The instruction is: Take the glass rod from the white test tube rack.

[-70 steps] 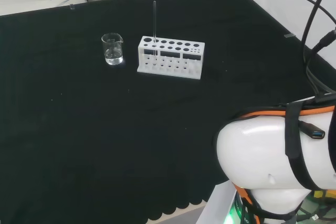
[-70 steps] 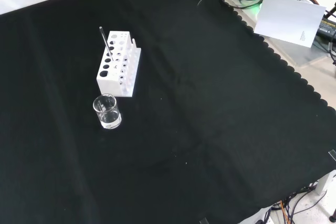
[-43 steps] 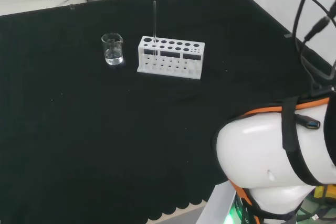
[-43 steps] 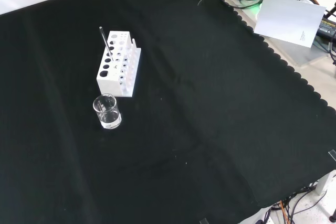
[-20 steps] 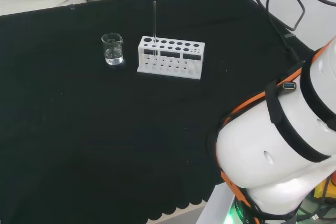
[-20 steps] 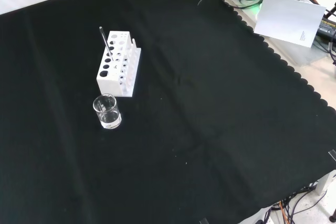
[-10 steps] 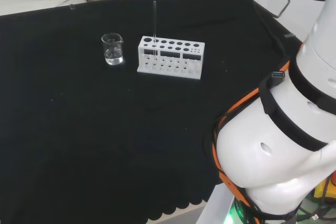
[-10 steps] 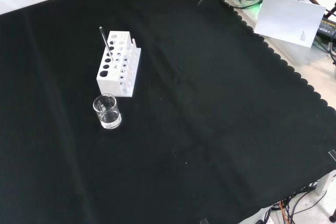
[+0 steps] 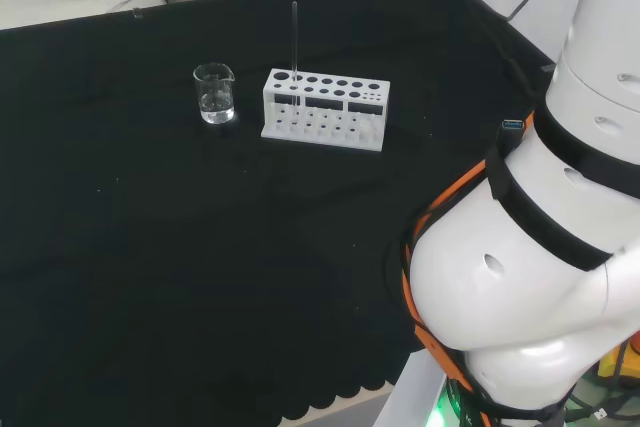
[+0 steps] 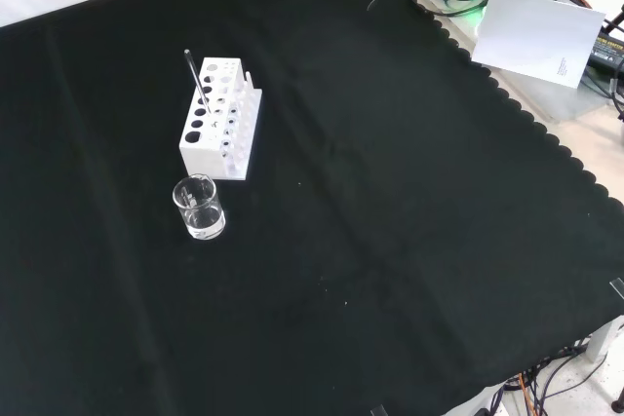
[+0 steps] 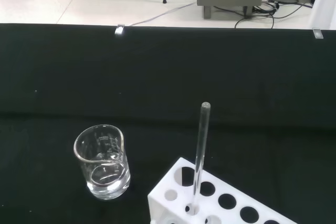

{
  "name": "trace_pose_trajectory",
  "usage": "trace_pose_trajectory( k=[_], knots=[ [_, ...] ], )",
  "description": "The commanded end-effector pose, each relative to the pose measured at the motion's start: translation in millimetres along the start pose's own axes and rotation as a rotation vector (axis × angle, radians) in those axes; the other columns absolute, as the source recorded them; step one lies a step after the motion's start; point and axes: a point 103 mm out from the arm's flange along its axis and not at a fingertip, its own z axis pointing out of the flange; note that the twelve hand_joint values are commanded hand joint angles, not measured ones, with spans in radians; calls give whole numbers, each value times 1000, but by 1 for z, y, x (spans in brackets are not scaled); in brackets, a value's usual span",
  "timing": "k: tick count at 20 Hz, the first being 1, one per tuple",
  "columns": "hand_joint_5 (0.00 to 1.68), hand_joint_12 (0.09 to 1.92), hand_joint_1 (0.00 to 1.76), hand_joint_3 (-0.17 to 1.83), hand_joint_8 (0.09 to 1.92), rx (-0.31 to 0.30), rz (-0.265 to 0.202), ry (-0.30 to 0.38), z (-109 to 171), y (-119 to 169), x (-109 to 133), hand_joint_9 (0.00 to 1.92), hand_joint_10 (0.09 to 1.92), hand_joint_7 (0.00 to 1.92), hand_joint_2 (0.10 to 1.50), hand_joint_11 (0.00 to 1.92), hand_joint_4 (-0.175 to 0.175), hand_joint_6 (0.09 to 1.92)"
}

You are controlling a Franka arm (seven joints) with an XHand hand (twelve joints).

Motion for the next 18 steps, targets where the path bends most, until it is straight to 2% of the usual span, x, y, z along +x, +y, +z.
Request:
trace_pose_trajectory(
  k=[1, 11, 18],
  knots=[
    [226, 1319, 654, 487, 1064, 61, -46, -5, 41, 41, -4, 808, 1025, 601, 908, 717, -175, 720],
    [223, 1314, 651, 491, 1079, 114, -57, 5, 72, 65, -8, 837, 1051, 610, 909, 768, -175, 763],
    [223, 1309, 651, 495, 1084, 153, -63, 8, 94, 65, -13, 888, 1075, 613, 909, 841, -175, 791]
  ],
)
